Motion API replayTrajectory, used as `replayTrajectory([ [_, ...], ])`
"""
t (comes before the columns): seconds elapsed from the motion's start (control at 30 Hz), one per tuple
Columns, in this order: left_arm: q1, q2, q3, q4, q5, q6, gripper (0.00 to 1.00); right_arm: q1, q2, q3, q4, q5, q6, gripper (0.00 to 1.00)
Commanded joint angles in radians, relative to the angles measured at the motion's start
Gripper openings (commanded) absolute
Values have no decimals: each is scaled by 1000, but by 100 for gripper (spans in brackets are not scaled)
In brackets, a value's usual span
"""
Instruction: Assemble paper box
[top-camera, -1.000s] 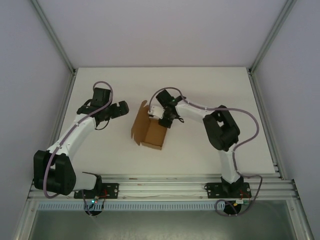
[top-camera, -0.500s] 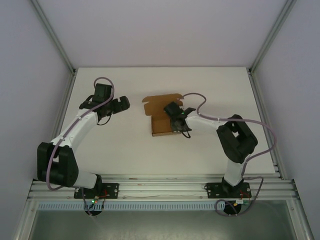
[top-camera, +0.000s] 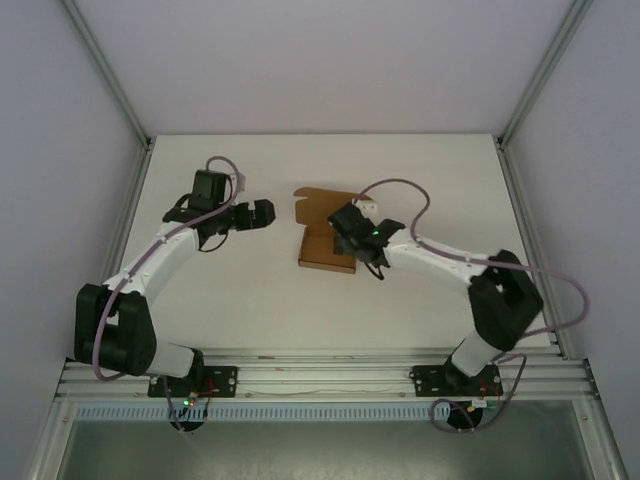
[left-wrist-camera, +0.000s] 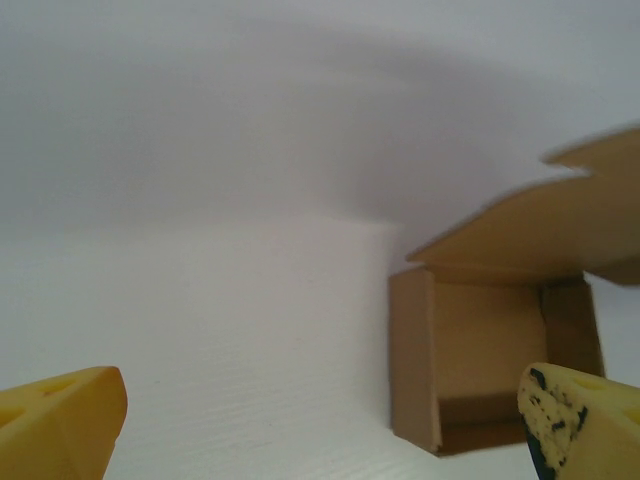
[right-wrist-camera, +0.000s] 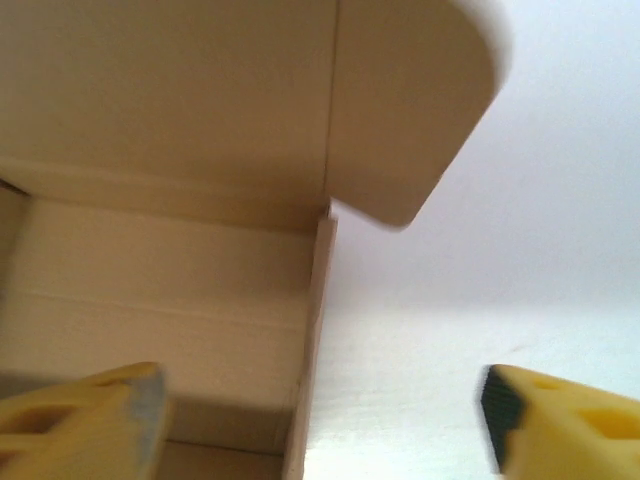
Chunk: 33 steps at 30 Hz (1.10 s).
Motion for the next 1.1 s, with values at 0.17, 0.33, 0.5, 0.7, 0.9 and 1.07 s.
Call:
replayTrajectory([
  [0.17, -44, 157, 250, -48, 237, 383, 100, -261, -136, -45, 265, -402, -466, 100],
  [0.33, -61, 331, 447, -236, 305, 567, 100, -365, -19, 102, 89, -711, -683, 100],
  [0.5, -80, 491, 629, -436, 322, 712, 99, -386, 84, 215, -68, -764, -818, 89],
  [0.7, -98, 593, 738, -516, 292, 734, 79, -402, 181, 304, -164, -758, -827, 58],
  [0.9, -109, 609, 757, -530, 293, 735, 45, -409, 205, 313, -192, -779, -856, 44],
  [1.07, -117, 610, 745, -520, 286, 724, 24, -411, 237, 346, -247, -777, -872, 27],
])
